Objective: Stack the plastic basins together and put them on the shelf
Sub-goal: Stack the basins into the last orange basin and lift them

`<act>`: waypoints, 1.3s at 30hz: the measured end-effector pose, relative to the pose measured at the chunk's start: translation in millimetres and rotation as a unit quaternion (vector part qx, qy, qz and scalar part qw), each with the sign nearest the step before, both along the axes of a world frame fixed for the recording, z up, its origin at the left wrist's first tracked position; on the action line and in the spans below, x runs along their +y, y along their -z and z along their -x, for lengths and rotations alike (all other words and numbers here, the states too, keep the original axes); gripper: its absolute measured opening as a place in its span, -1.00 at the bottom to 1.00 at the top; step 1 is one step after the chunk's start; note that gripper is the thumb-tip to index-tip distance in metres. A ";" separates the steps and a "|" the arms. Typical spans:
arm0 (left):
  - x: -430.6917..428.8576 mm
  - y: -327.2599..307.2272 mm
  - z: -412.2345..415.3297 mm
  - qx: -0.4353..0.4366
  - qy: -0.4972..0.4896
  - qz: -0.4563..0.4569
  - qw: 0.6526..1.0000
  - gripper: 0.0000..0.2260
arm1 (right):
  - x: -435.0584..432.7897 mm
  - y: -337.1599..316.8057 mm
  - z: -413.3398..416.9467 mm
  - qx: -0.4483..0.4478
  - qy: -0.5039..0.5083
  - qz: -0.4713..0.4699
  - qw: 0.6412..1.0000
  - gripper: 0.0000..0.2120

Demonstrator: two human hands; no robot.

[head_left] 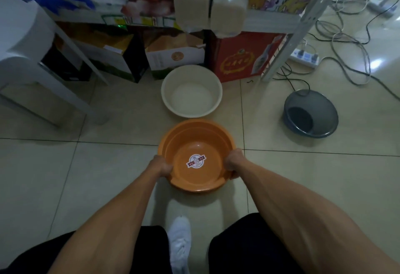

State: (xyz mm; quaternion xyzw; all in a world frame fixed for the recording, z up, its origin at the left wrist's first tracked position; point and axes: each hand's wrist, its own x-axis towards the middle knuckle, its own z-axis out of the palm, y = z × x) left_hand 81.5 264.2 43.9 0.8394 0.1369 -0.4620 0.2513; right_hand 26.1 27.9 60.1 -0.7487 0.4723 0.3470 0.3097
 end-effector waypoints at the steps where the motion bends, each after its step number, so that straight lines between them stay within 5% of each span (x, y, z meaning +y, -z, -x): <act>1: 0.3 4.5 1.6 0.003 0.004 0.003 1.000 -0.39 | 0.7 3.5 1.2 0.010 -0.004 -0.001 1.000 -0.50; 5: 5.4 54.8 -1.7 0.032 0.020 -0.001 0.999 -0.38 | -4.2 22.9 0.4 0.019 0.001 -0.032 0.999 -0.50; 7: -2.4 38.0 0.2 0.034 0.028 -0.006 0.999 -0.55 | -4.1 26.0 -2.2 0.034 0.025 -0.054 0.998 -0.51; 10: -9.3 26.5 2.9 -0.021 0.010 -0.028 0.999 -0.81 | -8.0 25.5 -1.2 0.050 0.004 -0.081 0.995 -0.87; 14: -9.5 38.0 0.7 -0.041 -0.035 -0.045 0.998 -0.78 | -18.7 38.3 -4.8 0.024 -0.007 -0.094 0.995 -0.93; 16: -9.9 40.2 -2.2 -0.029 -0.057 -0.044 0.997 -0.84 | -24.5 52.0 -8.5 0.038 -0.025 -0.088 0.995 -0.44; 17: -9.5 42.0 -2.7 -0.027 -0.063 -0.039 0.997 -0.89 | -23.0 50.8 -11.5 0.035 -0.012 -0.105 0.994 -0.35; 22: -3.9 63.7 -5.1 -0.037 -0.164 -0.008 0.986 -0.63 | -22.5 49.2 -18.6 0.033 0.006 -0.081 0.996 -0.46; 26: -6.7 43.4 -11.4 -0.074 -0.263 0.000 0.962 -0.56 | -39.9 28.2 -15.3 0.009 -0.033 -0.046 0.998 -0.80; 35: -46.2 -48.1 -23.3 -0.130 -0.512 0.070 0.846 -0.73 | -69.9 -22.0 12.1 -0.162 -0.011 -0.022 0.986 -0.63; 39: -58.5 -58.5 -56.4 -0.167 -0.490 0.173 0.838 -0.64 | -70.7 -30.7 3.3 -0.265 0.082 -0.105 0.955 -0.73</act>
